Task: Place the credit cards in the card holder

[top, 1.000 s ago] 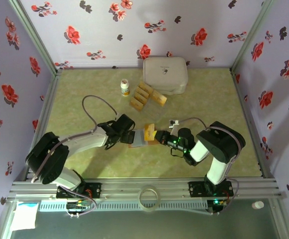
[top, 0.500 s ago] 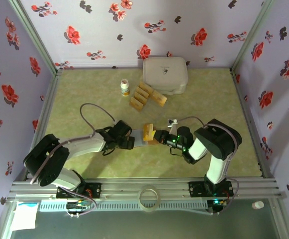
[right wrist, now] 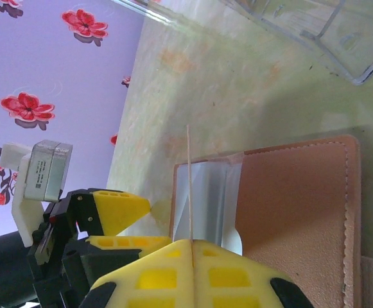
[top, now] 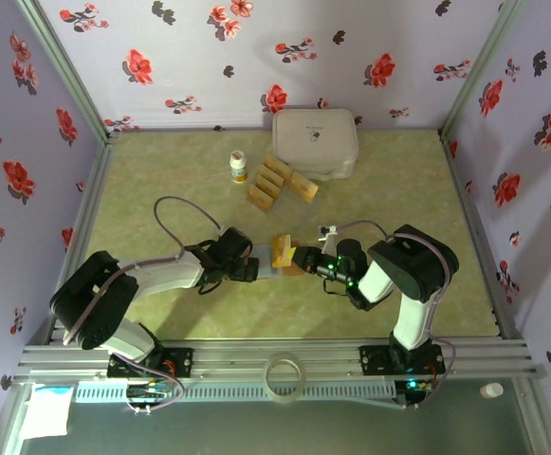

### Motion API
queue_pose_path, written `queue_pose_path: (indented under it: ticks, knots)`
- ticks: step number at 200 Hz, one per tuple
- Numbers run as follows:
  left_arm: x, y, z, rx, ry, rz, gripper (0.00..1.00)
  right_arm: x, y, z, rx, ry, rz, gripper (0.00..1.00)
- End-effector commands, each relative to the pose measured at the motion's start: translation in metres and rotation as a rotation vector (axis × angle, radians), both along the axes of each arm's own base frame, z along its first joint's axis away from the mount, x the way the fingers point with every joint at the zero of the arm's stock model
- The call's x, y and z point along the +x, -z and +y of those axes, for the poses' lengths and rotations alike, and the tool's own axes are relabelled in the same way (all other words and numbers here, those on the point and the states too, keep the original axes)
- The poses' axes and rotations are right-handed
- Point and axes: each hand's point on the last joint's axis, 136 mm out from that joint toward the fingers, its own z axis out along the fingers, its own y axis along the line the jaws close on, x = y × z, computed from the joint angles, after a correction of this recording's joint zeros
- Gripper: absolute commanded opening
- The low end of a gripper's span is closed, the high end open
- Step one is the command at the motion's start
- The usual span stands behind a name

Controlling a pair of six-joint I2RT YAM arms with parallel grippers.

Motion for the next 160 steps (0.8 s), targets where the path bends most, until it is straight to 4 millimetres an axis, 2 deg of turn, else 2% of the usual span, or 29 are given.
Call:
queue_pose_path:
  ticks: [1,36,73,89,160]
  knots:
    - [0.001,0.011,0.017,0.08,-0.003,0.024,1.0,0.005,-0.011,0.003,0.031,-0.01,-0.034,0.0]
    - [0.001,0.002,0.021,0.079,-0.004,0.015,1.0,0.006,-0.011,0.003,0.032,-0.008,-0.032,0.0]
    - [0.004,-0.028,0.016,0.02,-0.008,-0.042,1.0,0.009,-0.014,0.004,0.04,-0.008,-0.038,0.0]
    - [0.007,-0.034,0.012,0.004,-0.002,-0.052,1.0,0.01,-0.016,0.005,0.045,-0.01,-0.04,0.0]
    - [0.006,-0.017,0.004,0.004,0.011,-0.021,1.0,0.015,-0.008,0.007,0.036,-0.01,-0.027,0.0]
